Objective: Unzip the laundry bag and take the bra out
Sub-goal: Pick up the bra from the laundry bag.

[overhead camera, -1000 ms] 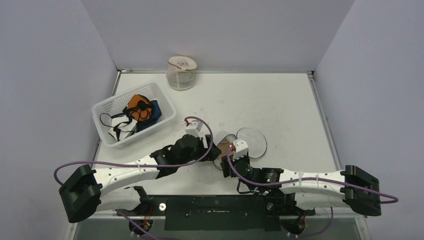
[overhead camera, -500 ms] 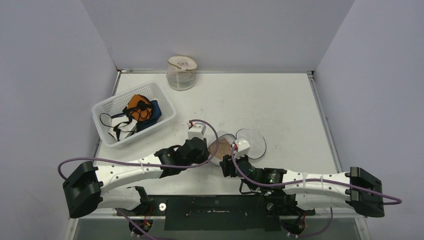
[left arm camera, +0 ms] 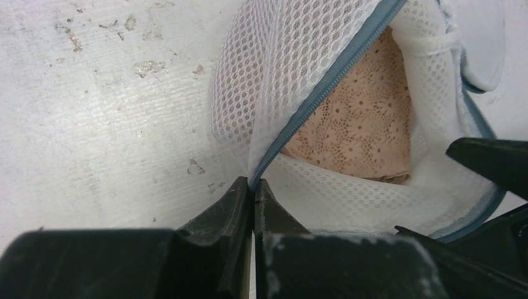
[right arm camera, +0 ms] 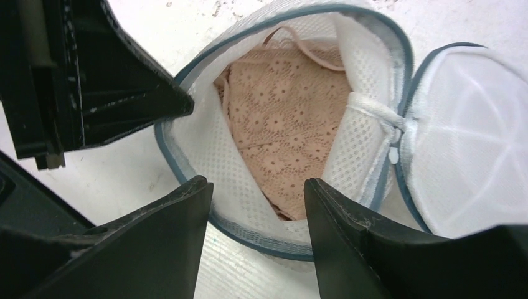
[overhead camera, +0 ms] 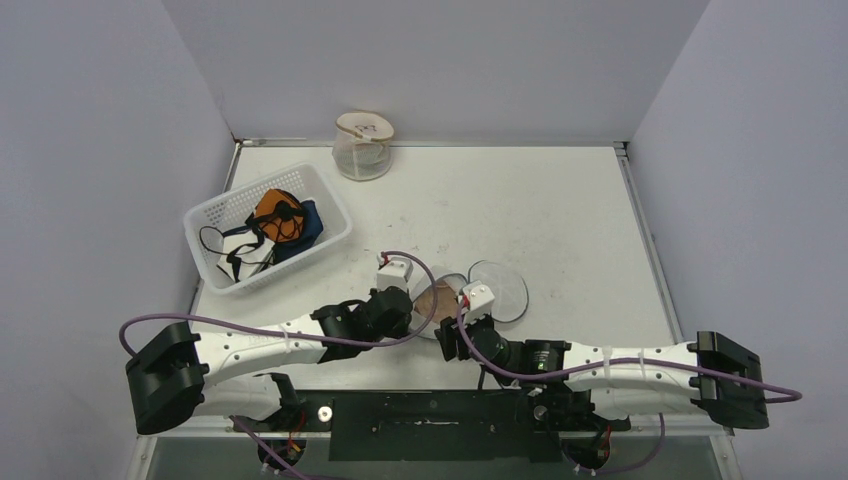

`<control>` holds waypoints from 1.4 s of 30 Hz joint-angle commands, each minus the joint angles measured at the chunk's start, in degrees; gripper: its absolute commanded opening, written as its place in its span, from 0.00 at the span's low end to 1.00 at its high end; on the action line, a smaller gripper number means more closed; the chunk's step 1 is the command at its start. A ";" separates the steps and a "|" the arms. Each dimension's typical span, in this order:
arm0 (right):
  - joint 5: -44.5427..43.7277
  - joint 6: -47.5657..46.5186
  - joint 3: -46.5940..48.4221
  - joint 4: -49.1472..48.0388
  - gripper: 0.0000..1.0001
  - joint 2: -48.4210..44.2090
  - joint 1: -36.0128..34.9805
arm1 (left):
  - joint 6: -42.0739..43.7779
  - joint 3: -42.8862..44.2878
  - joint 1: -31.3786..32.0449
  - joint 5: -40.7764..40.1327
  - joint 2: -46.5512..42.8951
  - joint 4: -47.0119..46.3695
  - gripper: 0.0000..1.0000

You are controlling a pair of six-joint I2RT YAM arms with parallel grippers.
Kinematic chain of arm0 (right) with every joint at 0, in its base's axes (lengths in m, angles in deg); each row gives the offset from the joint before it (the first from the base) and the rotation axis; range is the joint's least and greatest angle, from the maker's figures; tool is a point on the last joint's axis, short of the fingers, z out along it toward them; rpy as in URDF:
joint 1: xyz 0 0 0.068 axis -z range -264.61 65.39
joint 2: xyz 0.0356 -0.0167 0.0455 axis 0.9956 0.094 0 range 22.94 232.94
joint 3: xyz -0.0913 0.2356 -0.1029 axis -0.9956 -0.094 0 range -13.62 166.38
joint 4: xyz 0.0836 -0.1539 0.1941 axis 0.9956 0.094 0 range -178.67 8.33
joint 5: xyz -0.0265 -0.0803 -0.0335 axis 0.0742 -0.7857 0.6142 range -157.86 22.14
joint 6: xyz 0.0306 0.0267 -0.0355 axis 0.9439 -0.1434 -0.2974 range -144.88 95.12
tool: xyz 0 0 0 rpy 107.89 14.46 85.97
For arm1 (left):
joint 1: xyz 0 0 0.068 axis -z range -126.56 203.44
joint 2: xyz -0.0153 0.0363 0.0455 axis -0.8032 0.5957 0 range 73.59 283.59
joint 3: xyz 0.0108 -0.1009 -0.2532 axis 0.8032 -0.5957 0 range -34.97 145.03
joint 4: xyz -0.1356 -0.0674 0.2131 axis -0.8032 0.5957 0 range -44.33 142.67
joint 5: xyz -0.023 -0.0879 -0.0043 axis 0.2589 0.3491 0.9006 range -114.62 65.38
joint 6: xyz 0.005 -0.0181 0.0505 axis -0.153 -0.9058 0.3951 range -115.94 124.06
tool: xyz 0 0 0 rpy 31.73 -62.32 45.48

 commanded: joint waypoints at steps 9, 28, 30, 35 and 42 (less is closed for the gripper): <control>3.83 -3.63 6.30 -12.10 0.58 14.10 7.46 | -1.12 -3.53 0.21 -1.39 -1.17 -4.51 0.00; 6.82 -6.47 11.52 -18.19 0.59 27.02 8.77 | -4.77 -6.44 0.17 -3.20 -3.55 -6.14 0.00; 5.55 -6.14 11.91 -17.99 0.59 28.19 8.86 | -4.92 -6.53 0.21 -3.18 -3.85 -6.10 0.00; 1.48 -3.73 11.72 -18.50 0.56 30.09 9.24 | -5.41 -7.28 0.14 -3.28 -4.61 -6.46 0.00; 1.52 -1.21 8.49 -22.29 0.30 28.48 10.15 | -6.33 -8.27 0.13 -3.57 -4.75 -6.27 0.00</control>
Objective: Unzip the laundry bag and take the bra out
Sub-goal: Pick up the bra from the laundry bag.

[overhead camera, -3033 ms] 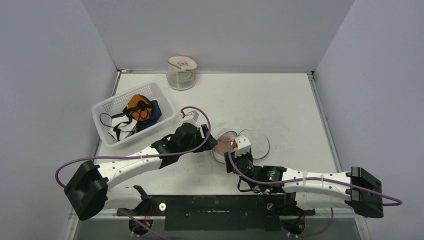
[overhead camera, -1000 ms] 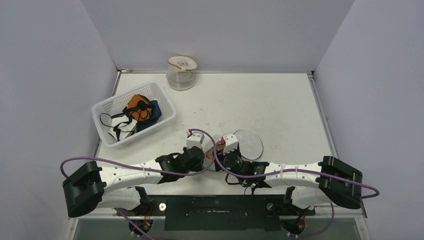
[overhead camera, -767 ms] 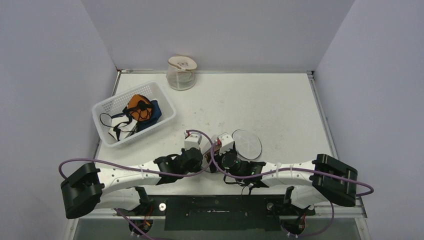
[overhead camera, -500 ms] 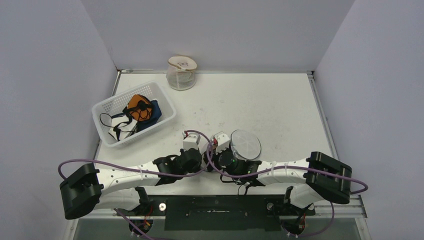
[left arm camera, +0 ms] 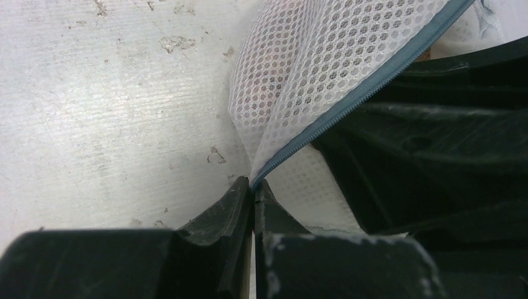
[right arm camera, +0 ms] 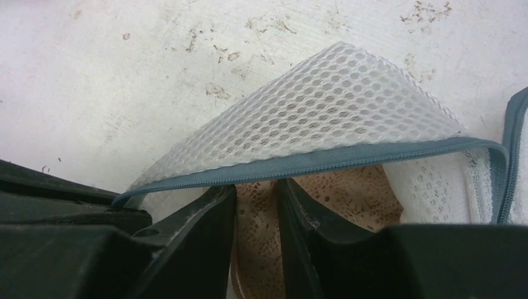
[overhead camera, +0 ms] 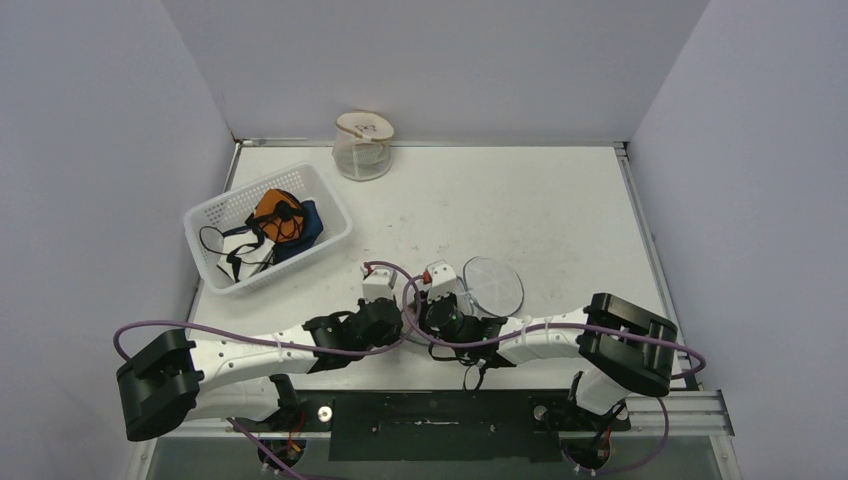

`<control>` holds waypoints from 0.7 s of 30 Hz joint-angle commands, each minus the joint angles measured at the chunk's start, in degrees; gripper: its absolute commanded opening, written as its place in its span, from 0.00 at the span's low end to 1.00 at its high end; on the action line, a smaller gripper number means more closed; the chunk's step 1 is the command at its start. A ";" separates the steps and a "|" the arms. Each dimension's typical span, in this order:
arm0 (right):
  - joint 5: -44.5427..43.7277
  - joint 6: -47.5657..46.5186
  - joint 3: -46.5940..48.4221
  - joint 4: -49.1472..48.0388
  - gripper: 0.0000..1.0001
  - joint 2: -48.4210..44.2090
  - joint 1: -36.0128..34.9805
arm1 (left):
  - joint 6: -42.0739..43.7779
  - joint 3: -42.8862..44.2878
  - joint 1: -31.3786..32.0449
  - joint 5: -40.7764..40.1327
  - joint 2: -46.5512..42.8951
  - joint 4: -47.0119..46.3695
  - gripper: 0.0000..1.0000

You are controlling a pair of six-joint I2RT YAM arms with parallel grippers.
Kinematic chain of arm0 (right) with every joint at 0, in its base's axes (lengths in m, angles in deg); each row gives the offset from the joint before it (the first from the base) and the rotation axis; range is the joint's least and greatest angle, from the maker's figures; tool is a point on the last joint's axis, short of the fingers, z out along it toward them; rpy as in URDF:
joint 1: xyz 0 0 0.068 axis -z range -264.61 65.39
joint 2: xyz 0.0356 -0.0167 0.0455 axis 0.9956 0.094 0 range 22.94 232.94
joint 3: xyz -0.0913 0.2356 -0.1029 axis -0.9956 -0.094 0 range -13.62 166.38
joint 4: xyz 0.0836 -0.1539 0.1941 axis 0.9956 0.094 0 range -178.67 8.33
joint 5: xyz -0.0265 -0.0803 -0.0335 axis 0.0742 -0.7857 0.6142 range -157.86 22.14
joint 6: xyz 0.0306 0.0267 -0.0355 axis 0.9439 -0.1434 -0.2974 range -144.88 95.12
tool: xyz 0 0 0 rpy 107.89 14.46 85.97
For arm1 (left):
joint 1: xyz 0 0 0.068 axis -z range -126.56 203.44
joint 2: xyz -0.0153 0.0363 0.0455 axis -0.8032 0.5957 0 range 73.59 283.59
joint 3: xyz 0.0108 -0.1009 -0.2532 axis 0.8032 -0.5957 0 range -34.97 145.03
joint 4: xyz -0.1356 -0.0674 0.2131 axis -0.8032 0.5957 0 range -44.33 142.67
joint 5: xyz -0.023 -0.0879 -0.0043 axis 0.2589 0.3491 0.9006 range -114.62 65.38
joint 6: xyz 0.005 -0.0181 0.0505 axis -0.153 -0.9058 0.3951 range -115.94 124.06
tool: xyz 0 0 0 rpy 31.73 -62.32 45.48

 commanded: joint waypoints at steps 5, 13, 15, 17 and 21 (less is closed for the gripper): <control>-2.27 3.23 -3.60 -3.63 0.07 -5.60 1.51 | -1.76 -1.27 0.17 -1.79 -1.30 -1.74 0.00; -1.26 2.89 -6.51 0.49 0.05 -14.01 2.66 | -3.36 -2.79 -1.35 -1.18 -1.23 -3.04 0.00; -0.32 2.30 -7.29 1.25 0.05 -15.59 2.86 | -3.47 -3.20 -1.51 -1.22 -1.57 -3.66 0.00; -0.13 2.06 -7.74 2.40 0.05 -16.47 2.91 | -3.59 -3.42 -1.49 -1.44 -1.95 -4.13 0.00; 0.36 2.44 -9.02 3.76 0.05 -18.42 3.31 | -4.02 -3.98 -1.60 -1.91 -3.11 -5.26 0.00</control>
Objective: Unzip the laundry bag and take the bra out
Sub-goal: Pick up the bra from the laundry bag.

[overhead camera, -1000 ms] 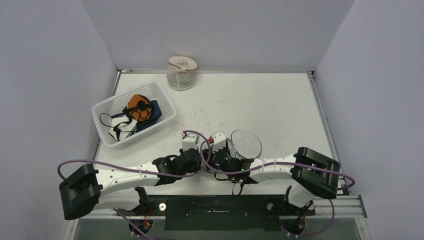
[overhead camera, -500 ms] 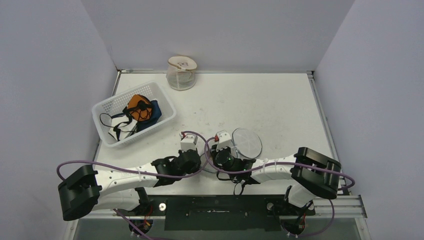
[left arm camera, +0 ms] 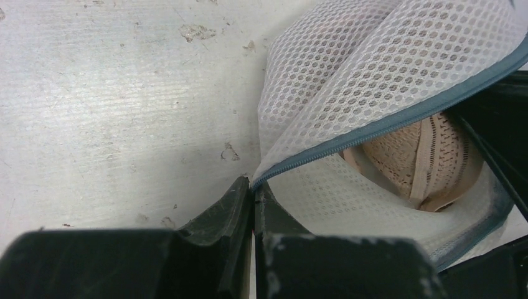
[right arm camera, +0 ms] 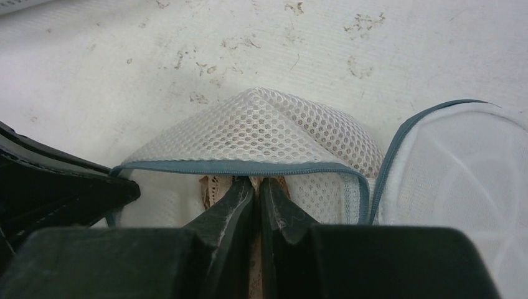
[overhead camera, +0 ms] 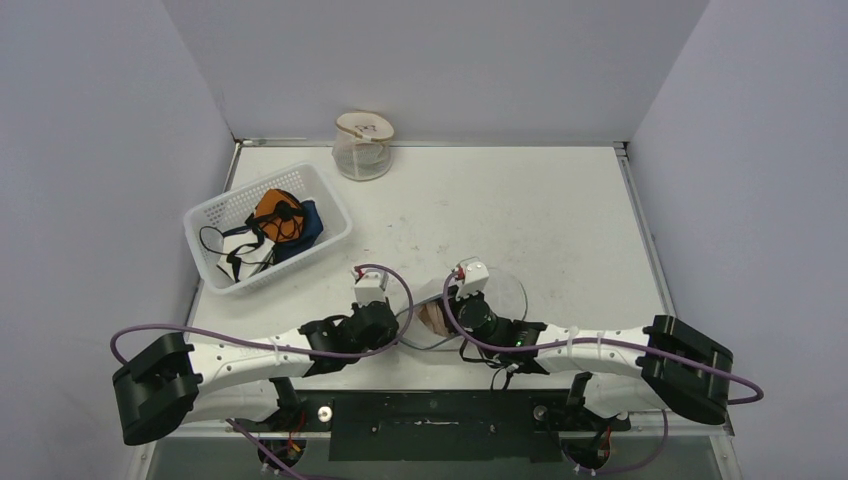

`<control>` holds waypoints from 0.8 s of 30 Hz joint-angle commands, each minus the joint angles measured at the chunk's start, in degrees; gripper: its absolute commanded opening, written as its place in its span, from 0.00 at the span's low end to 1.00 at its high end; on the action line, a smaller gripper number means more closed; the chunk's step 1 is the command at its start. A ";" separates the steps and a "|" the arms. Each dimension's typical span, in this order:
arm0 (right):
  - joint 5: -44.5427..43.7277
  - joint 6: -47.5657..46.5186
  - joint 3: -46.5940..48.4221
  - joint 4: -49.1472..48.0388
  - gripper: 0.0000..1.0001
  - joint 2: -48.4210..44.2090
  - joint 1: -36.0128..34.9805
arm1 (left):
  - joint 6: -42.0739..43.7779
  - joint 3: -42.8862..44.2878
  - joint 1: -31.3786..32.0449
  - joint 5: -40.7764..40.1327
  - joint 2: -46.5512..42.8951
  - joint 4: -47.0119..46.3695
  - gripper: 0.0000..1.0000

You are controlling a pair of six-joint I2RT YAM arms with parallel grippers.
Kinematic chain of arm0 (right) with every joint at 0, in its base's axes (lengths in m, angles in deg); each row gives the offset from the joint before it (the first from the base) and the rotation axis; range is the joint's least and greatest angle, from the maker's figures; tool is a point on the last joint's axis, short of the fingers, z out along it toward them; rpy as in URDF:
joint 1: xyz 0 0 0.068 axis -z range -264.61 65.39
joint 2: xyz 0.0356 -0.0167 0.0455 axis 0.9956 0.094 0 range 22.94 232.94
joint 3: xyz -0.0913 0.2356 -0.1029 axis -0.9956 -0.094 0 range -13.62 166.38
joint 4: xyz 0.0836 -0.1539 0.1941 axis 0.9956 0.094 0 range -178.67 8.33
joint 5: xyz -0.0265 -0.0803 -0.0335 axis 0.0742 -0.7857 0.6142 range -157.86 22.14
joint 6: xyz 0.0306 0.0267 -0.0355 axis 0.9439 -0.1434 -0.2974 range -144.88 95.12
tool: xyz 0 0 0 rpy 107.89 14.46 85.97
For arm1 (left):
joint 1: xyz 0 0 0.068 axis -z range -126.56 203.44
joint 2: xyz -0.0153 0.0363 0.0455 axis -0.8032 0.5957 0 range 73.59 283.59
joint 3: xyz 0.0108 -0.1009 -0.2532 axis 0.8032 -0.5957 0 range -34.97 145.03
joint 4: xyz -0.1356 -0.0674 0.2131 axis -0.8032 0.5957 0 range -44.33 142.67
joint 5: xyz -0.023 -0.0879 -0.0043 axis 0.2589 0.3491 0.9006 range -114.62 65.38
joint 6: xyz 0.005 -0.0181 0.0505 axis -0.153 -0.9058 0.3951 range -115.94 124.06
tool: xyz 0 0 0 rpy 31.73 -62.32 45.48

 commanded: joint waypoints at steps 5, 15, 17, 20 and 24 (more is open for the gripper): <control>3.51 -0.10 -0.72 0.98 0.06 -2.37 0.92 | -0.29 -0.35 -0.50 -0.90 -1.69 -9.49 0.00; 4.85 0.26 6.68 8.06 0.40 0.93 0.75 | 0.95 3.55 -0.16 1.82 5.39 -19.09 0.00; 4.78 1.02 8.41 10.16 0.51 0.78 0.47 | 0.99 4.15 -0.16 2.42 6.19 -19.55 0.00; 3.65 1.16 10.73 12.76 0.62 0.47 -1.24 | 1.48 5.16 -0.11 3.11 7.05 -19.03 0.00; -0.13 -0.23 13.89 15.00 0.67 2.46 -4.51 | 1.13 5.25 -0.14 3.51 6.77 -17.65 0.00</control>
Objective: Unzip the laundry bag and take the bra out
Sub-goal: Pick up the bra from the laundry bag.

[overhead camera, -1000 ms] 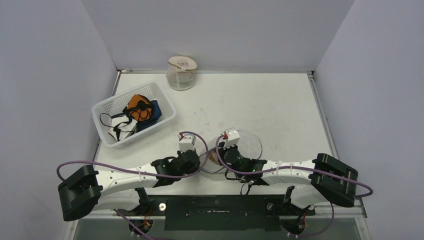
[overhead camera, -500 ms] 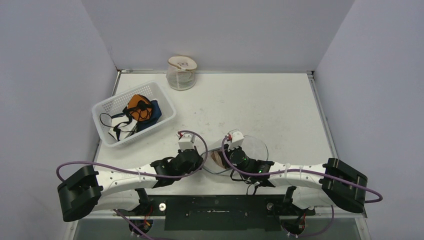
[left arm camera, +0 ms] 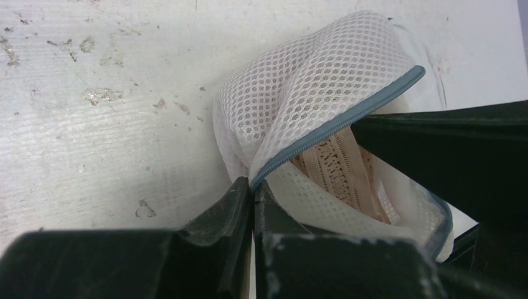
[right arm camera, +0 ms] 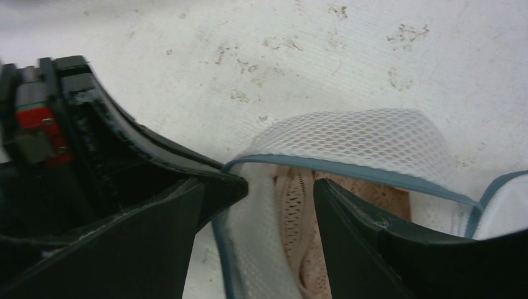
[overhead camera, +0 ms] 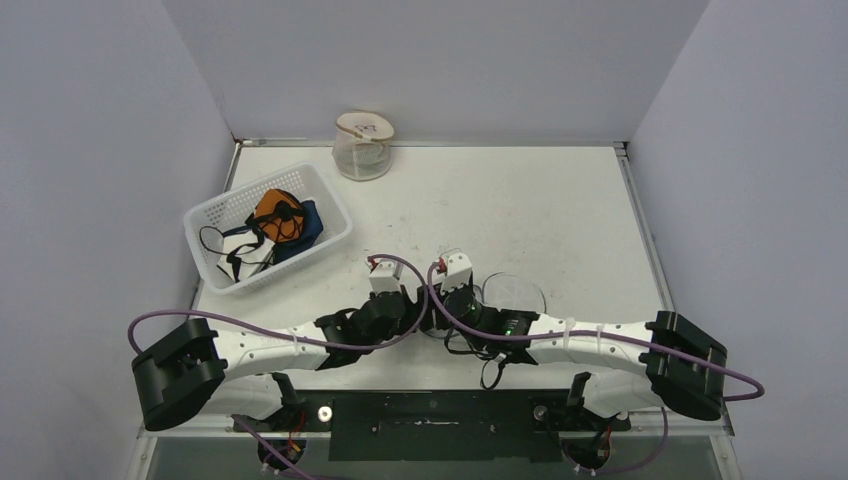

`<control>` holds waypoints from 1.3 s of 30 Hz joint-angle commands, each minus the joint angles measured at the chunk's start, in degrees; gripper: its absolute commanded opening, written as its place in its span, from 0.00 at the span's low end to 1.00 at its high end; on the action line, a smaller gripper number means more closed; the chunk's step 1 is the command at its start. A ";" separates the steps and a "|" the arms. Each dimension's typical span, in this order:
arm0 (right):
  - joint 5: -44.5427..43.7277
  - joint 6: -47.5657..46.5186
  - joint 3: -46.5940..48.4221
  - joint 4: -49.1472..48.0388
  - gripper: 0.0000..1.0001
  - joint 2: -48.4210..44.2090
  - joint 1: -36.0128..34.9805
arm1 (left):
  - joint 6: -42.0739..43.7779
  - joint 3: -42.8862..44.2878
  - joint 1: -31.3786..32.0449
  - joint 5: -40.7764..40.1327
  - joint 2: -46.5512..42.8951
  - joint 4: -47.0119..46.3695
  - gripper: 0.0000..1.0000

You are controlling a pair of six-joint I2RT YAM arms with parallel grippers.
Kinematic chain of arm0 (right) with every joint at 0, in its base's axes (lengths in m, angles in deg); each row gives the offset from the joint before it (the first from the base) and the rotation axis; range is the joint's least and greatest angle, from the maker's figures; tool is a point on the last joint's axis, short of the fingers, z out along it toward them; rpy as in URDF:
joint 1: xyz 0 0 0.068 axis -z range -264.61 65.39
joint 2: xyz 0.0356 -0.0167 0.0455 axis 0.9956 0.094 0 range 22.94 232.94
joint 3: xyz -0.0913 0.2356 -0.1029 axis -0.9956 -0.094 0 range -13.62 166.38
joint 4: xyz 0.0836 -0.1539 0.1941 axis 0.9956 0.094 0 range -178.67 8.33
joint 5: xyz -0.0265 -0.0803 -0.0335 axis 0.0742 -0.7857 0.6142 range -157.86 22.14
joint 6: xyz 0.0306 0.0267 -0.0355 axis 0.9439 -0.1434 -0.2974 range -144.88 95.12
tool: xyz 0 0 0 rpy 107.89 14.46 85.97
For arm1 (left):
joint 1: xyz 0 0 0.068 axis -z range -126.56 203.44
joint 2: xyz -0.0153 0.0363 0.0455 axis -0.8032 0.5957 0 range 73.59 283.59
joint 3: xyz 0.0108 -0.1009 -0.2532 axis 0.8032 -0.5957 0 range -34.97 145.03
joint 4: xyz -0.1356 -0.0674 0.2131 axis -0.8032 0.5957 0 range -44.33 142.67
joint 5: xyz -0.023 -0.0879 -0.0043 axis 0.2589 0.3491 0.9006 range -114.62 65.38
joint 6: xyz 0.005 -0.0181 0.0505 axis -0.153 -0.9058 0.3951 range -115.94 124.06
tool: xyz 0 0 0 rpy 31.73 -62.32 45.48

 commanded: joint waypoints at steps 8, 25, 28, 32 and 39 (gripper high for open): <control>-11.07 -1.40 5.55 4.14 0.72 2.58 -5.74 | -0.98 -0.45 -0.34 -0.85 -3.16 -3.47 0.00; -6.05 -5.21 -6.29 -10.10 0.66 -2.57 0.60 | -2.73 -1.75 -0.31 -4.20 -5.36 1.65 0.00; -3.37 -6.12 -5.71 -12.57 0.66 0.21 1.57 | -3.47 -1.13 -0.32 -4.09 -4.42 2.60 0.00; -0.22 -6.56 -3.89 -14.49 0.65 5.60 2.09 | -3.95 -0.64 -0.26 -4.12 -3.73 3.31 0.00; 1.92 -6.80 -3.77 -16.28 0.65 7.38 2.19 | -4.16 -0.32 -0.20 -3.80 -4.05 5.55 0.00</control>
